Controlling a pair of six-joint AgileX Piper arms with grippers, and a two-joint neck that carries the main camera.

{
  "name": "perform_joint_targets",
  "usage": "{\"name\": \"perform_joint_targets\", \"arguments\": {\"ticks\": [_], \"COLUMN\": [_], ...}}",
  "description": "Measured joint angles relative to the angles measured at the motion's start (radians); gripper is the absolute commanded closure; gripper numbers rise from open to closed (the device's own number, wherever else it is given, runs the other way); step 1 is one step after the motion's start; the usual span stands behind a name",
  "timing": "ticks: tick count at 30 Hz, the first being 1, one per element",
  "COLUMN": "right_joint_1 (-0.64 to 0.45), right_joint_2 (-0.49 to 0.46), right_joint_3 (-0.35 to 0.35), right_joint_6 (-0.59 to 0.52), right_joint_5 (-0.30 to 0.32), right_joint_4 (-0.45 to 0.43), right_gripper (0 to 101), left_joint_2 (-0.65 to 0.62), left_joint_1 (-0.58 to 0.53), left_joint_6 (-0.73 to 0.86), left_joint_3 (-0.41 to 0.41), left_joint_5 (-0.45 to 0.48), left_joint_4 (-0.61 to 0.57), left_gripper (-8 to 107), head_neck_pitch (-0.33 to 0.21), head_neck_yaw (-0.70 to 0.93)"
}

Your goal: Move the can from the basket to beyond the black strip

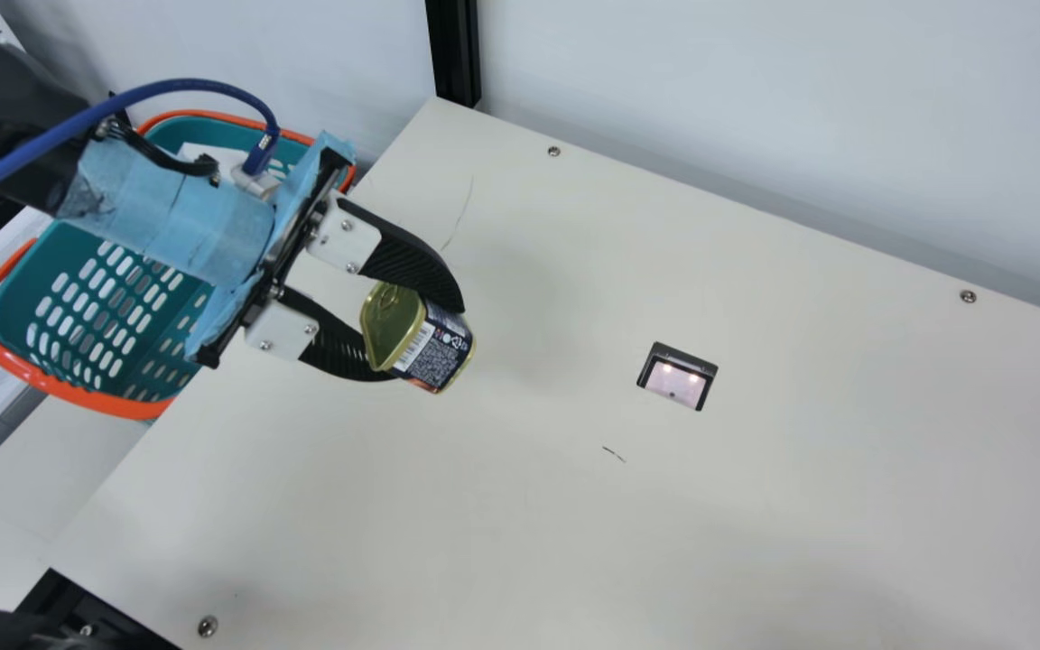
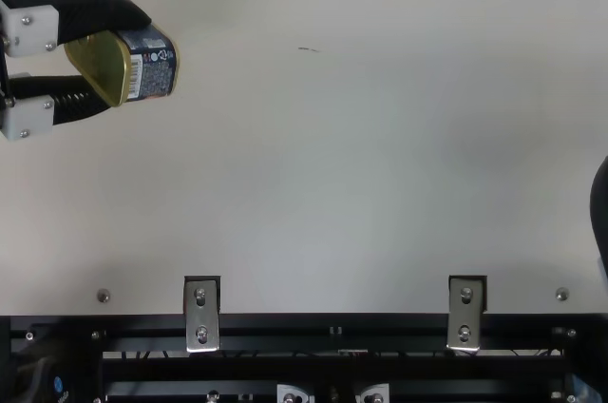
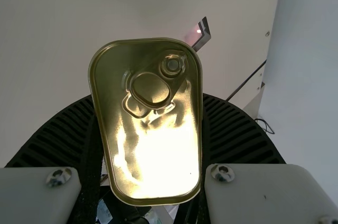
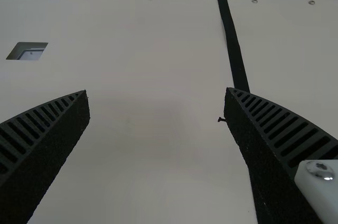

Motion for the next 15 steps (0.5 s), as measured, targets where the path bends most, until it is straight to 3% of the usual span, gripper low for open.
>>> {"name": "perform_joint_targets", "arguments": {"ticks": [15], "right_joint_1": [0.000], "right_joint_2": [0.000], "right_joint_3": [0.000], "right_joint_6": [0.000], "right_joint_5": [0.000], "right_joint_4": [0.000], "right_gripper": [0], "left_joint_2": [0.000], "left_joint_1": [0.000], "left_joint_6": [0.000], "left_joint_3": [0.000], "left_joint_5": [0.000], "left_joint_4": [0.000], "left_gripper": [88], "head_neck_pitch": [0.000], "head_neck_yaw": [0.000]}}
